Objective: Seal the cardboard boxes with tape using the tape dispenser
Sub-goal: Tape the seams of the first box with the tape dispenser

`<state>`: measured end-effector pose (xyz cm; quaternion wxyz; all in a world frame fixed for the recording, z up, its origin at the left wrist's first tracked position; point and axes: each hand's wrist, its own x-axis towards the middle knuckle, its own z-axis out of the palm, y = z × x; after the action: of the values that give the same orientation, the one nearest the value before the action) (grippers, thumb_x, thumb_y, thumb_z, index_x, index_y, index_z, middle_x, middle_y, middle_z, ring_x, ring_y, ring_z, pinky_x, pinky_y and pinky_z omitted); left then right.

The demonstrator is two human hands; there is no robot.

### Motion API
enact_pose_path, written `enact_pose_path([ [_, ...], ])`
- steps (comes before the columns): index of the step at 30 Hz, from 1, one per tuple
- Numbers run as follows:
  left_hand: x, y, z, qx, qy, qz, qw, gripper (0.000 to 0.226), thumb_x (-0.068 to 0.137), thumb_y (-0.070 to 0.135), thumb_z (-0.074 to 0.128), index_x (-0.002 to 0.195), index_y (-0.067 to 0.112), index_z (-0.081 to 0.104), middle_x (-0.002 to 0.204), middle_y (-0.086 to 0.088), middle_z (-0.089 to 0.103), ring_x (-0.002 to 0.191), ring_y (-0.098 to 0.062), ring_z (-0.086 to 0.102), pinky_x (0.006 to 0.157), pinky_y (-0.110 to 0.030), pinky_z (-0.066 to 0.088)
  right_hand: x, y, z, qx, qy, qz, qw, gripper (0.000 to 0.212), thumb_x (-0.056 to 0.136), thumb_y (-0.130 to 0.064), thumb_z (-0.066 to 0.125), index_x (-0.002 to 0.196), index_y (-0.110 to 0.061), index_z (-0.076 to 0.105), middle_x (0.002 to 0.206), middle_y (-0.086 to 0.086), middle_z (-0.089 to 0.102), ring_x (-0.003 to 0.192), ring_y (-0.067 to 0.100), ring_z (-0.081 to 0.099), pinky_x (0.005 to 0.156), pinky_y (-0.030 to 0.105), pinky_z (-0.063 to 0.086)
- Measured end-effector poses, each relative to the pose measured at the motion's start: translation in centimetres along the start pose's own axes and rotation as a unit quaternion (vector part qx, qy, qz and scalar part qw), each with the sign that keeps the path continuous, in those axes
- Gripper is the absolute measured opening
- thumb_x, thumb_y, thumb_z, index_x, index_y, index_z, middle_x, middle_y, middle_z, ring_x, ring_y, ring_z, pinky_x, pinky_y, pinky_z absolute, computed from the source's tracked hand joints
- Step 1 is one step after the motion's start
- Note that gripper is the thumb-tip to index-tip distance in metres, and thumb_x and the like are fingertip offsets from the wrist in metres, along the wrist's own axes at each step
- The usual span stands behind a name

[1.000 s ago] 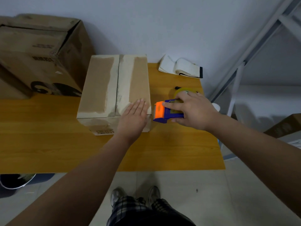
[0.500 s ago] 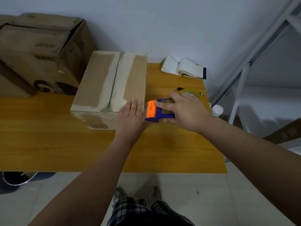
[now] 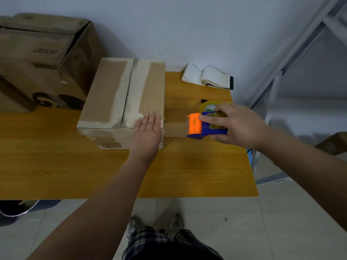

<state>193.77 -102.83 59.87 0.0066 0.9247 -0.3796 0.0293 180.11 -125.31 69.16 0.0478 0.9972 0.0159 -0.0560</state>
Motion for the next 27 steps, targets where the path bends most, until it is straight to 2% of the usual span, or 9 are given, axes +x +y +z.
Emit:
enact_pose_path([
  [4, 0.1, -0.3, -0.1, 0.017, -0.008, 0.006, 1.0, 0.056, 0.102, 0.039, 0.015, 0.15, 0.01, 0.006, 0.157, -0.011, 0.009, 0.145, -0.021, 0.004, 0.114, -0.034, -0.006, 1.5, -0.8, 0.4, -0.055, -0.036, -0.004, 0.998, 0.065, 0.087, -0.055, 0.052, 0.145, -0.042, 0.026, 0.132, 0.005, 0.043, 0.118, 0.026, 0.044, 0.091, 0.037, 0.037],
  [7, 0.1, -0.6, -0.1, 0.027, -0.015, 0.016, 0.999, 0.057, 0.101, 0.04, 0.015, 0.15, 0.01, 0.006, 0.157, -0.01, 0.009, 0.145, -0.02, 0.004, 0.114, -0.033, -0.006, 2.5, -1.7, 0.9, -0.066, -0.05, 0.001, 0.997, 0.061, 0.088, -0.058, 0.048, 0.144, -0.044, 0.027, 0.129, 0.004, 0.042, 0.116, 0.029, 0.045, 0.094, 0.039, 0.035],
  [14, 0.2, -1.0, 0.0, 0.049, -0.02, 0.033, 0.998, 0.059, 0.101, 0.042, 0.013, 0.15, 0.01, 0.006, 0.157, -0.011, 0.008, 0.145, -0.021, 0.004, 0.113, -0.034, -0.007, 4.3, -3.6, 2.2, -0.058, -0.108, 0.012, 0.992, 0.059, 0.091, -0.05, 0.052, 0.144, -0.042, 0.027, 0.13, 0.007, 0.042, 0.113, 0.033, 0.046, 0.097, 0.044, 0.037],
  [22, 0.1, -1.3, -0.1, 0.049, -0.021, 0.042, 0.998, 0.057, 0.101, 0.04, 0.013, 0.15, 0.01, 0.008, 0.157, -0.01, 0.011, 0.145, -0.022, 0.008, 0.115, -0.036, 0.0, 5.5, -6.4, 1.6, -0.029, -0.158, 0.042, 0.986, 0.048, 0.092, -0.044, 0.054, 0.137, -0.036, 0.039, 0.119, 0.008, 0.046, 0.104, 0.033, 0.05, 0.083, 0.042, 0.041],
  [27, 0.1, -1.3, 0.0, 0.051, -0.021, 0.045, 0.997, 0.057, 0.101, 0.04, 0.016, 0.15, 0.009, 0.008, 0.157, -0.011, 0.011, 0.145, -0.022, 0.009, 0.115, -0.034, 0.0, 6.4, -7.6, 0.7, -0.031, -0.167, 0.049, 0.984, 0.039, 0.093, -0.037, 0.054, 0.131, -0.034, 0.047, 0.112, 0.007, 0.046, 0.1, 0.032, 0.051, 0.073, 0.038, 0.038],
])
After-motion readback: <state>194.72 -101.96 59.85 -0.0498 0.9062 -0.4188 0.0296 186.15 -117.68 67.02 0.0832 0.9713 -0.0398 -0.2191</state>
